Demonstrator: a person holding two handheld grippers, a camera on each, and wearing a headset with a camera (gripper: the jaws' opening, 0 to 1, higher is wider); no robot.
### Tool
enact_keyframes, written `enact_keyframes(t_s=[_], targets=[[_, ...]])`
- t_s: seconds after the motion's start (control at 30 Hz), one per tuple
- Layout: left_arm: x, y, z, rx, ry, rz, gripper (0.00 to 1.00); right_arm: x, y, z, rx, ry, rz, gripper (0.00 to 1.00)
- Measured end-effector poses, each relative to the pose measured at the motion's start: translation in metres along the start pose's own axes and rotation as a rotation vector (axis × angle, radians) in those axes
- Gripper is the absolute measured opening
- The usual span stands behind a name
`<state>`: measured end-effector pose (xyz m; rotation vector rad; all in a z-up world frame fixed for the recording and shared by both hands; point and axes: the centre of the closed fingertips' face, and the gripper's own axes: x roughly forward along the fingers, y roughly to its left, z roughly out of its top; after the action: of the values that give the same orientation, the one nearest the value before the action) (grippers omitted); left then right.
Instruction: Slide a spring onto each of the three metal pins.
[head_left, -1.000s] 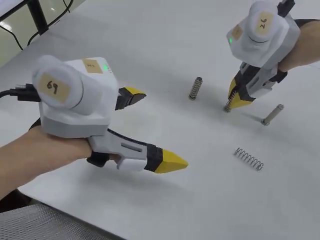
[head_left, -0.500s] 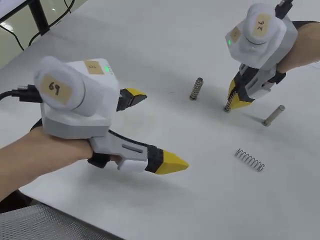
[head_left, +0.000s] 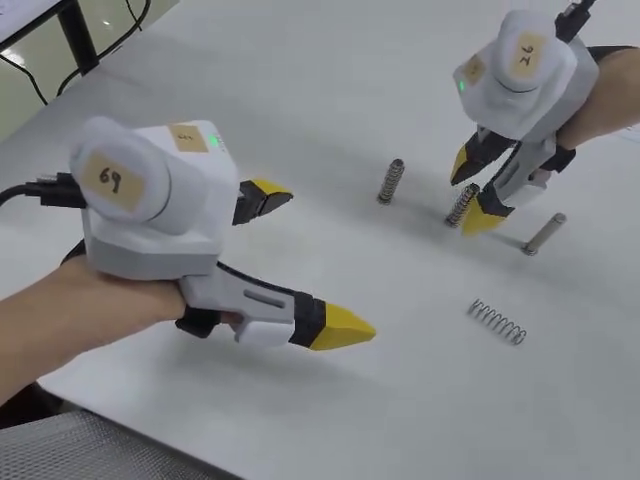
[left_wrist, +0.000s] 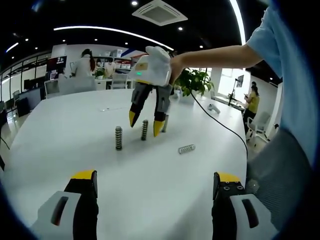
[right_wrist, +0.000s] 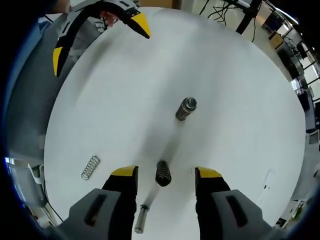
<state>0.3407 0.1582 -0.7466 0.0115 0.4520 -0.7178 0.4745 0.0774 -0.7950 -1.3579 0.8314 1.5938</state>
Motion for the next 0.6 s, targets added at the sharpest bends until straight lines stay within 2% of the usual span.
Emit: enact_keyframes(t_s=[0.2,0.6], targets=[[0.001,-0.001,0.000,-0.001,0.001,-0.004,0.93,-0.005,0.002,0.006,0.050,-0.074,-0.018,0.63],[0.000,-0.003,0.003,0.000,-0.009,-0.007,0.93,-0.013,0.008,0.015,0.151,-0.193,-0.067,0.90]])
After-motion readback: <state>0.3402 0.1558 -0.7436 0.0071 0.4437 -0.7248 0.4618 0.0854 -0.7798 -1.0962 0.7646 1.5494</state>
